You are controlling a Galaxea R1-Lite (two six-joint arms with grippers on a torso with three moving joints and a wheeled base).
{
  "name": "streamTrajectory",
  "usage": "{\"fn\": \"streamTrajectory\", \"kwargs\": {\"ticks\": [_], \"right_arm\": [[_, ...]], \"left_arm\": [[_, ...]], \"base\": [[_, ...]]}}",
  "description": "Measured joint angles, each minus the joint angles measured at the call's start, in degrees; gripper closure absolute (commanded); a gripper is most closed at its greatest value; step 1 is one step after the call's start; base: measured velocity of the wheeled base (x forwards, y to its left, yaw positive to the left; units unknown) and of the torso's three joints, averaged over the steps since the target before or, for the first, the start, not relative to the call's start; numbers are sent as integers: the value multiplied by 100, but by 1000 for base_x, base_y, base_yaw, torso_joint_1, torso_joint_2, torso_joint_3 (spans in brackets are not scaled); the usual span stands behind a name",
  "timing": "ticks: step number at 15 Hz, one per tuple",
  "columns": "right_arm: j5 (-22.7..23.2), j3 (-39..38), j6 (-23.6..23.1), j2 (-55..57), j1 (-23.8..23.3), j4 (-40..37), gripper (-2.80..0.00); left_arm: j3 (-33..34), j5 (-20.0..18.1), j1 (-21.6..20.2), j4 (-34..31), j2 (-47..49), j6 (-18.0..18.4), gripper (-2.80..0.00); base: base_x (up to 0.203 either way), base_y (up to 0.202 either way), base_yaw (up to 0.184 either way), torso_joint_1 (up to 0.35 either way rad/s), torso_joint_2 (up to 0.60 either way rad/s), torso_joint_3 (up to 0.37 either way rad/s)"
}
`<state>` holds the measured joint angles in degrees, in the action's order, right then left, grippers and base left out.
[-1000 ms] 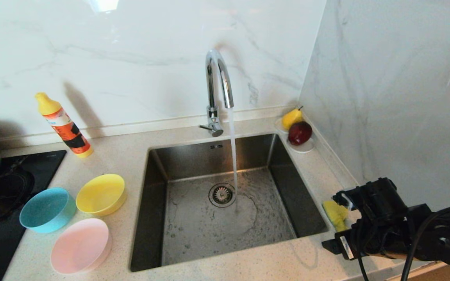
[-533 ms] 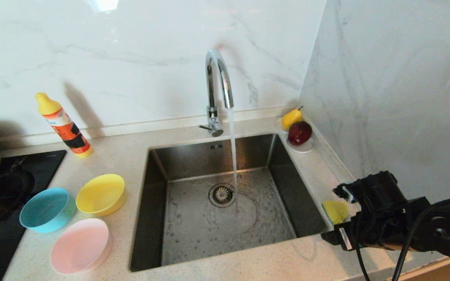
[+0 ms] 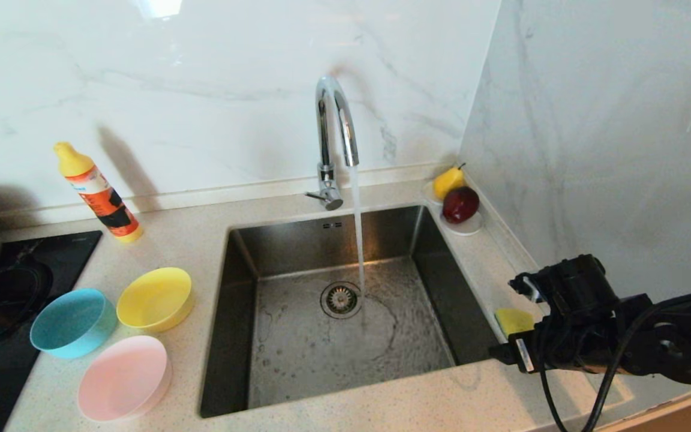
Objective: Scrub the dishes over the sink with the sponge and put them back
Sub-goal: Pick up a bowl and the sponge
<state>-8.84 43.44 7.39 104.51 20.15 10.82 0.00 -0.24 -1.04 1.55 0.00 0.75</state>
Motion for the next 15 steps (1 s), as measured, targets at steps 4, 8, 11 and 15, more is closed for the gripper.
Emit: {"fn": "streamTrajectory", "kwargs": {"ticks": [4,8,11,15], "right_arm": [[0,64,0,92,-92,5,-280],[9,159,-26,155,-207,9,0],[9,255,-17,233,-218,7,0],[18,363,-24,331,-240,18,0]], "left_arm": [[0,-1,0,-2,0,-2,0],[0,0,0,-2,0,-1,0],[0,0,0,-2,0,2,0],[0,-1,0,1,0,3,0]], "base": [[0,0,0,0,0,0],[0,0,0,0,0,0],[0,0,0,0,0,0],[0,0,0,0,0,0]]}}
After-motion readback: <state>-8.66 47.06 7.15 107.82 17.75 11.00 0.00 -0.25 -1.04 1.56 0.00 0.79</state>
